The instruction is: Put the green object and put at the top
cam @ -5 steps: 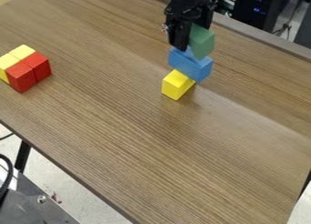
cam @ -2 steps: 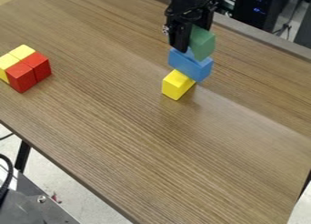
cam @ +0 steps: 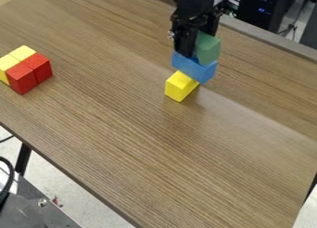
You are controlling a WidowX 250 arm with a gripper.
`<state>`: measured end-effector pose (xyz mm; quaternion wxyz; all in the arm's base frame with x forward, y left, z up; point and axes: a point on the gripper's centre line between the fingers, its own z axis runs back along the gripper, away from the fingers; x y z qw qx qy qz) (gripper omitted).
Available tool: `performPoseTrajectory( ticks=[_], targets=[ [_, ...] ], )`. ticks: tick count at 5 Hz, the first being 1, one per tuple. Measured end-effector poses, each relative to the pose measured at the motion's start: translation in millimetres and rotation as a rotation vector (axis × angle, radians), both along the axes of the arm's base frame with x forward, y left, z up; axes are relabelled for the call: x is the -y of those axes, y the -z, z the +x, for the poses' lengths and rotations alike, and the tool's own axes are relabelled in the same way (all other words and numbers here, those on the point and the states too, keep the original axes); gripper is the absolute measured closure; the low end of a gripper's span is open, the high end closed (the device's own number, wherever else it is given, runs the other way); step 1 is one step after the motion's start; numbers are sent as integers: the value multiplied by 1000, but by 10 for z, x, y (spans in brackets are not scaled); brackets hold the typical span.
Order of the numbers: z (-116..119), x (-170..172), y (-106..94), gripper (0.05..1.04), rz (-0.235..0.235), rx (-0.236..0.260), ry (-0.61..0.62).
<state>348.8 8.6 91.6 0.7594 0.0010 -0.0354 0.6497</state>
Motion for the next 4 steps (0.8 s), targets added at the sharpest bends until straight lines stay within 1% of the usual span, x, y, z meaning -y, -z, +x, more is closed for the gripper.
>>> performPoseTrajectory(
  ticks=[3, 4],
  targets=[
    [49, -7, -36, 486, 4, 20, 2],
    [46, -9, 18, 486, 6, 5, 2]
  ],
)
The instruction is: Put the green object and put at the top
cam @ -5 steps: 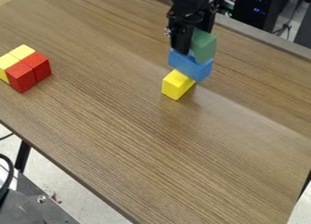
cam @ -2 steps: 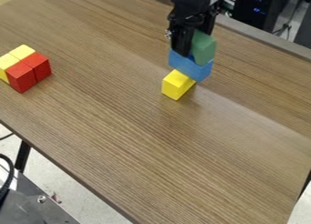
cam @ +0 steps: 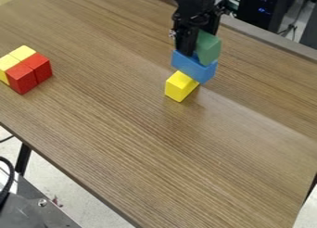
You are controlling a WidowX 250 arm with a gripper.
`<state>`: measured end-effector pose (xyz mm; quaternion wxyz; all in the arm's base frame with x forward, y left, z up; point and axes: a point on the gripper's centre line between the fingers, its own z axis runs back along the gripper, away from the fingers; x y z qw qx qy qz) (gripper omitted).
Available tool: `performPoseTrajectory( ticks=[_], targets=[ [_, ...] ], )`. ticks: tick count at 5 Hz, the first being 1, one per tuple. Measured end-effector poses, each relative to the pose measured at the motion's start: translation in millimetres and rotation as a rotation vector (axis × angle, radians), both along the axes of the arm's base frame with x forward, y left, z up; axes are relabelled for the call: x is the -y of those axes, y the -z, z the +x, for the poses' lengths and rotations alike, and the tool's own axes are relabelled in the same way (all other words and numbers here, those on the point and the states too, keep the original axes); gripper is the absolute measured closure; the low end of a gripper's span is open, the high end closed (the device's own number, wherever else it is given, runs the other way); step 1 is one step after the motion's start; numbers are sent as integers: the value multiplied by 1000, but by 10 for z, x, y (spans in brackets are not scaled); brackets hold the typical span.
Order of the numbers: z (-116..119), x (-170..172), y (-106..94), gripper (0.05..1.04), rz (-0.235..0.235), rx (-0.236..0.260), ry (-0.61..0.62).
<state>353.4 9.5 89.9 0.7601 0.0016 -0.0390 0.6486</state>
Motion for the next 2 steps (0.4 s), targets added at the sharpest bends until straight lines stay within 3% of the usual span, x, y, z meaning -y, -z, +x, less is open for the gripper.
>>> performPoseTrajectory(
  ticks=[1, 2],
  targets=[
    [0, -11, -1, 434, 7, 0, 1],
    [-14, -7, 17, 209, 11, -5, 6]
  ],
)
